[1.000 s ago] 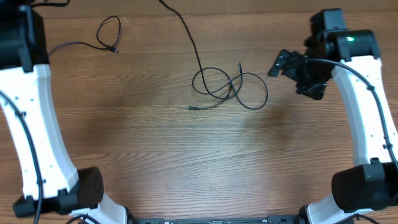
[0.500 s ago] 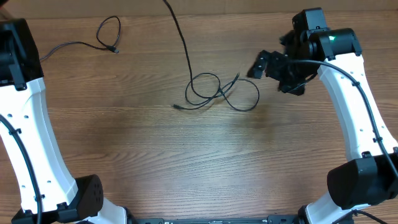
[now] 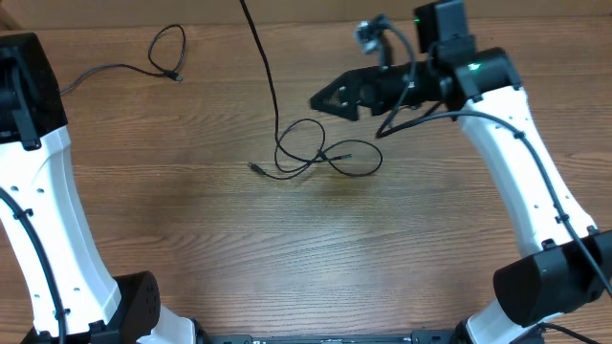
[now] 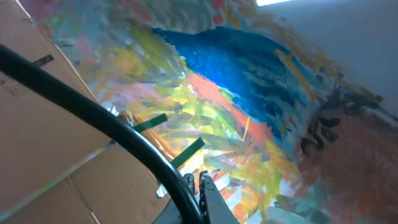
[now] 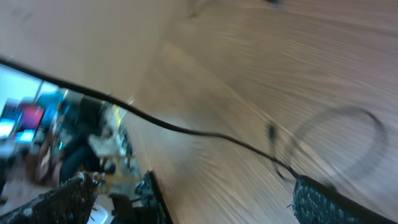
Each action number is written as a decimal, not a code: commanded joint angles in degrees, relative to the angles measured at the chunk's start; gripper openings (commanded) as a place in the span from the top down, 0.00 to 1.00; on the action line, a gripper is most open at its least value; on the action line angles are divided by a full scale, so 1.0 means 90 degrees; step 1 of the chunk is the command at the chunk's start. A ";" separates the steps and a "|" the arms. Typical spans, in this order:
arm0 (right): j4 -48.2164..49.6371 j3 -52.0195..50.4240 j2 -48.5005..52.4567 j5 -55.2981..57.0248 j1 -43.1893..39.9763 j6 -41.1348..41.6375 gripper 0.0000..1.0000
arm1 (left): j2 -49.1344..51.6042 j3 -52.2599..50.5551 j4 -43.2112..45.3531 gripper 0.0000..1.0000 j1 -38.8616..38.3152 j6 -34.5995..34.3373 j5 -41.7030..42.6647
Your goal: Untangle cables
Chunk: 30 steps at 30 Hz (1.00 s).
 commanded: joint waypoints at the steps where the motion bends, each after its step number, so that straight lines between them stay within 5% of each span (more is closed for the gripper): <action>1: 0.0585 0.0046 -0.0012 -0.0287 0.0614 -0.0131 0.00 | -0.0155 0.0153 0.0024 0.96 -0.0068 -0.0136 -0.0121; 10: 0.2108 0.0046 -0.0012 0.0556 0.1513 0.1059 0.03 | -0.0155 0.0153 -0.0226 0.96 -0.0087 -0.0301 0.0092; 11: 0.2127 0.0046 -0.0012 0.0607 0.1576 0.1064 0.15 | -0.0155 0.0153 -0.0299 0.96 -0.0087 -0.0301 0.0131; 14: 0.2123 0.0046 -0.0012 0.0891 0.1649 0.1268 0.85 | -0.0155 0.0153 -0.0311 0.96 -0.0087 -0.0301 0.0333; 15: 0.2118 0.0046 -0.0012 0.0937 0.1647 0.1428 0.96 | -0.0155 0.0153 -0.0308 0.96 -0.0087 -0.0301 0.0384; 18: 0.2127 0.0049 -0.0017 0.0935 0.1593 0.1829 0.96 | -0.0151 0.0153 -0.0355 0.96 -0.0075 -0.0202 0.0464; 22: 0.2091 0.0058 -0.0216 0.0908 0.1501 0.2246 0.96 | -0.0151 0.0153 -0.1462 0.96 -0.0024 0.0833 0.0750; 26: 0.2098 0.0066 -0.0714 0.0908 0.1307 0.2914 0.96 | -0.0148 0.0153 -0.4262 0.96 0.0061 0.3004 0.0661; 30: 0.2098 0.0083 -0.1268 0.0838 0.0986 0.4002 0.96 | -0.0100 0.0148 -0.7065 0.96 0.0097 0.4911 -0.0471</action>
